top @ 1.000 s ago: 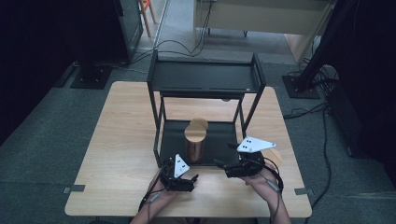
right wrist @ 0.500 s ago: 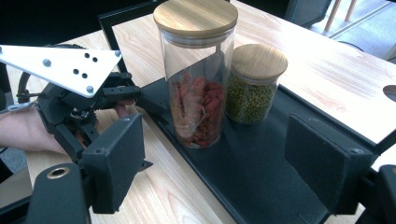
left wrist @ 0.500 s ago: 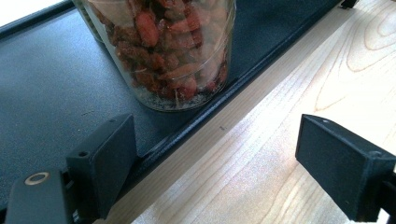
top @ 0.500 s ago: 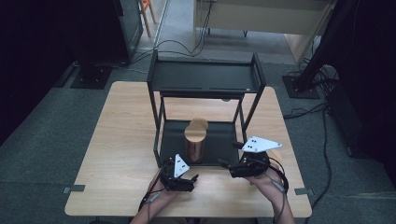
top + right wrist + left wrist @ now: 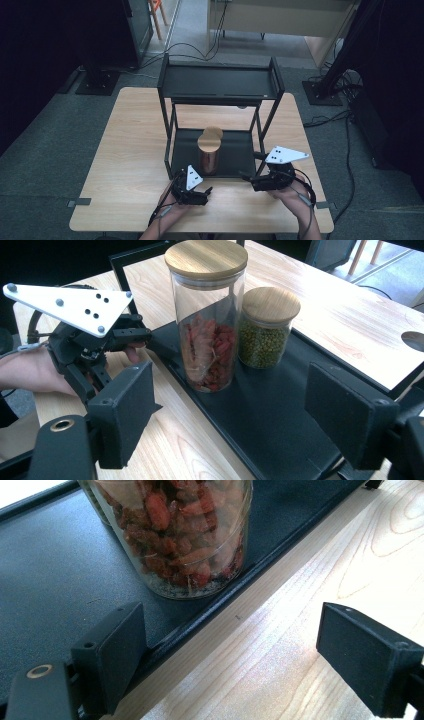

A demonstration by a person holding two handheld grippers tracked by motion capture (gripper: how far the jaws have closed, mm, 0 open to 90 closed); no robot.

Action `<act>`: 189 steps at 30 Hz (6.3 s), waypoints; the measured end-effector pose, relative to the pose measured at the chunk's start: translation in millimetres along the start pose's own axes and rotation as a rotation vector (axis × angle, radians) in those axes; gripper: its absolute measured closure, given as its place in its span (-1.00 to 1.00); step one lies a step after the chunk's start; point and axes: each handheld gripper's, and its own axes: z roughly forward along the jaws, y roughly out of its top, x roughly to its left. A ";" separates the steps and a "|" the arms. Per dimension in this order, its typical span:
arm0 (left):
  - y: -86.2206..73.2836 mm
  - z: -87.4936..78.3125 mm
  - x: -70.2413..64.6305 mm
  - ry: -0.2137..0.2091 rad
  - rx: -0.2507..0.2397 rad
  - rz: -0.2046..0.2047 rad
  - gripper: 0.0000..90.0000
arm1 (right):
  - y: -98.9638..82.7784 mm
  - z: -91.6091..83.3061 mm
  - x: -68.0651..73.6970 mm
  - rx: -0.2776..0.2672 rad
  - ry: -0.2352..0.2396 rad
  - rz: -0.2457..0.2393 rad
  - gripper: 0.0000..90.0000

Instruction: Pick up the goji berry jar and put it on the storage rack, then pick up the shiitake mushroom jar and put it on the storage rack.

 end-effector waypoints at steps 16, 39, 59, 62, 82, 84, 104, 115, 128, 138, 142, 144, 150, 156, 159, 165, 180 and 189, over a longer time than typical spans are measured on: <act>0.0 0.0 0.2 0.001 -0.001 -0.003 -0.72 | -0.8 -15.9 -5.1 -0.004 0.034 -0.005 -0.56; 0.1 0.0 0.5 0.002 0.002 -0.003 -0.72 | -7.0 -34.8 -17.3 0.004 0.001 -0.010 -0.56; 0.1 0.0 0.5 0.002 0.004 -0.002 -0.72 | -15.8 -48.5 -30.0 -0.003 -0.007 0.005 -0.56; 0.1 0.0 0.5 0.002 0.004 -0.001 -0.72 | -16.9 -50.6 -31.2 -0.003 -0.004 0.002 -0.56; 0.1 0.0 0.4 0.004 0.004 -0.001 -0.72 | -24.1 -60.6 -39.7 -0.012 -0.021 -0.003 -0.56; 0.1 0.3 0.0 0.006 0.006 0.001 -0.72 | -24.8 -61.8 -40.5 -0.017 -0.026 -0.002 -0.56; 0.1 0.3 0.1 0.006 0.006 0.001 -0.72 | -31.5 -70.7 -46.4 -0.013 -0.038 0.000 -0.56; 0.1 0.2 0.4 0.004 0.006 -0.001 -0.72 | -35.2 -74.0 -49.7 -0.018 -0.056 -0.004 -0.56; 0.1 0.1 0.5 0.003 0.005 -0.002 -0.72 | -41.8 -75.9 -54.6 -0.015 -0.077 -0.017 -0.57; 0.1 0.2 0.4 0.004 0.005 -0.001 -0.72 | -47.4 -73.5 -58.0 -0.019 -0.068 -0.017 -0.57; 0.1 0.3 0.3 0.005 0.004 -0.001 -0.72 | -50.6 -71.0 -59.6 -0.013 -0.060 -0.014 -0.57; 0.1 0.3 0.2 0.005 0.004 -0.001 -0.72 | -52.0 -69.4 -60.1 -0.012 -0.054 -0.015 -0.58; 0.1 0.3 0.2 0.005 0.004 -0.001 -0.72 | -57.2 -65.6 -62.1 -0.014 -0.035 -0.022 -0.58; 0.1 0.3 0.2 0.005 0.005 -0.001 -0.72 | -60.3 -61.5 -63.2 0.000 -0.027 -0.017 -0.58; 0.1 0.3 0.3 0.005 0.005 0.000 -0.72 | -62.0 -58.7 -64.2 0.009 -0.023 -0.016 -0.58; 0.1 0.3 0.3 0.005 0.006 0.000 -0.72 | -64.9 -56.0 -66.0 0.019 -0.013 -0.009 -0.58; 0.1 0.3 0.2 0.006 0.005 0.000 -0.72 | -72.2 -51.3 -68.7 0.008 0.000 -0.009 -0.47; 0.1 0.2 0.3 0.005 0.005 -0.001 -0.72 | -73.4 -50.7 -68.5 -0.008 -0.004 -0.017 -0.45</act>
